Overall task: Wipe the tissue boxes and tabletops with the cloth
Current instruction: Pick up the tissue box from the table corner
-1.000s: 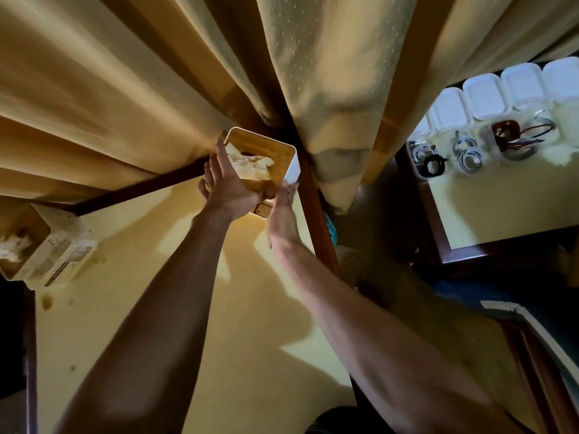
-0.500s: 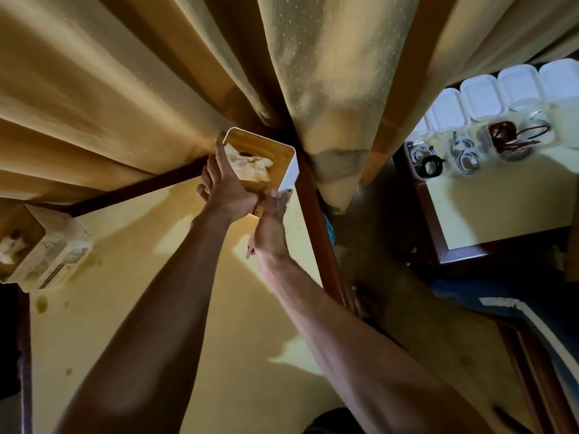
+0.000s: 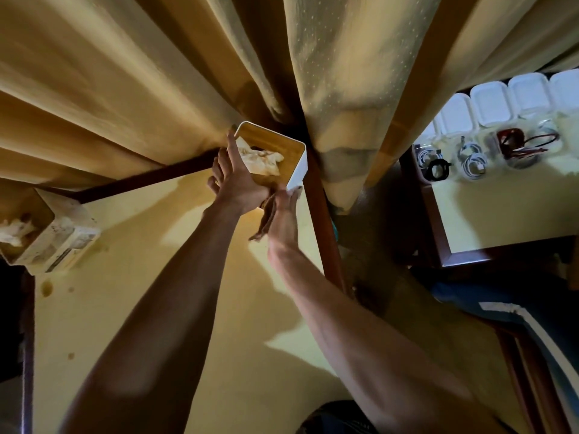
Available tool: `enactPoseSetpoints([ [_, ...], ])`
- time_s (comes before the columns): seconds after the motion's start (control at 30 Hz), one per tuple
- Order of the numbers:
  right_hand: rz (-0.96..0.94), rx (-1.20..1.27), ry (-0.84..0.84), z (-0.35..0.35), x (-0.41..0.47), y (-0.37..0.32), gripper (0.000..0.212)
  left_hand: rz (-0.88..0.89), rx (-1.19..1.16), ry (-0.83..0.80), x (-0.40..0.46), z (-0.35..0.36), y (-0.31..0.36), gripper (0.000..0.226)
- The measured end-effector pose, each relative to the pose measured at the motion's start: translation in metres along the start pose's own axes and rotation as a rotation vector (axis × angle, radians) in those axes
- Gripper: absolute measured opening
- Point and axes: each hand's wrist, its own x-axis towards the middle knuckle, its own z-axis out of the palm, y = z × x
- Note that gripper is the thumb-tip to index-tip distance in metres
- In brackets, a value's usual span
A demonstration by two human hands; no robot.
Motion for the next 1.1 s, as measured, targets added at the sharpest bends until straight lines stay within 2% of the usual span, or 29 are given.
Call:
enactPoseSetpoints([
  [0.1, -0.116, -0.022, 0.121, 0.002, -0.003, 0.014, 0.062, -0.005, -0.007, 0.003, -0.001, -0.001, 0.000, 0.147],
  [0.17, -0.121, 0.006, 0.157, 0.000, 0.004, 0.016, 0.046, -0.016, -0.011, -0.003, -0.002, -0.001, 0.000, 0.149],
  [0.2, -0.115, -0.008, 0.160, -0.002, 0.002, 0.012, 0.046, -0.021, -0.025, -0.010, -0.003, -0.002, 0.000, 0.149],
  [0.3, -0.043, -0.001, 0.099, -0.019, -0.006, 0.003, 0.045, -0.026, -0.097, 0.011, -0.012, -0.002, 0.001, 0.148],
  [0.37, -0.022, -0.002, 0.012, -0.034, -0.021, -0.008, 0.044, -0.024, -0.162, 0.112, -0.026, 0.002, 0.002, 0.144],
  [0.43, -0.017, -0.057, -0.039, -0.048, -0.037, -0.019, 0.044, -0.037, -0.268, 0.248, -0.048, 0.008, 0.002, 0.129],
  [0.5, -0.019, -0.113, -0.130, -0.062, -0.050, -0.028, 0.047, -0.042, -0.353, 0.350, -0.077, 0.017, -0.002, 0.096],
  [0.53, -0.009, -0.129, -0.182, -0.068, -0.056, -0.032, 0.049, -0.017, -0.393, 0.349, -0.090, 0.022, -0.007, 0.075],
  [0.6, -0.021, -0.183, -0.301, -0.080, -0.064, -0.034, 0.052, 0.044, -0.551, 0.220, -0.118, 0.027, -0.017, 0.041],
  [0.63, -0.034, -0.228, -0.353, -0.084, -0.072, -0.037, 0.053, 0.069, -0.663, 0.133, -0.132, 0.027, -0.020, 0.035],
  [0.7, -0.058, -0.290, -0.407, -0.090, -0.086, -0.038, 0.054, 0.078, -0.802, 0.048, -0.157, 0.027, -0.027, 0.037],
  [0.83, -0.016, -0.284, -0.416, -0.107, -0.108, -0.036, 0.052, -0.024, -0.908, 0.034, -0.185, 0.024, -0.031, 0.031],
  [1.0, 0.107, -0.146, -0.396, -0.129, -0.125, -0.047, 0.043, -0.036, -0.924, -0.169, -0.216, 0.017, -0.019, 0.041],
  [1.1, 0.161, -0.259, -0.402, -0.134, -0.126, -0.059, 0.043, -0.037, -0.915, -0.181, -0.232, 0.021, -0.011, 0.038],
])
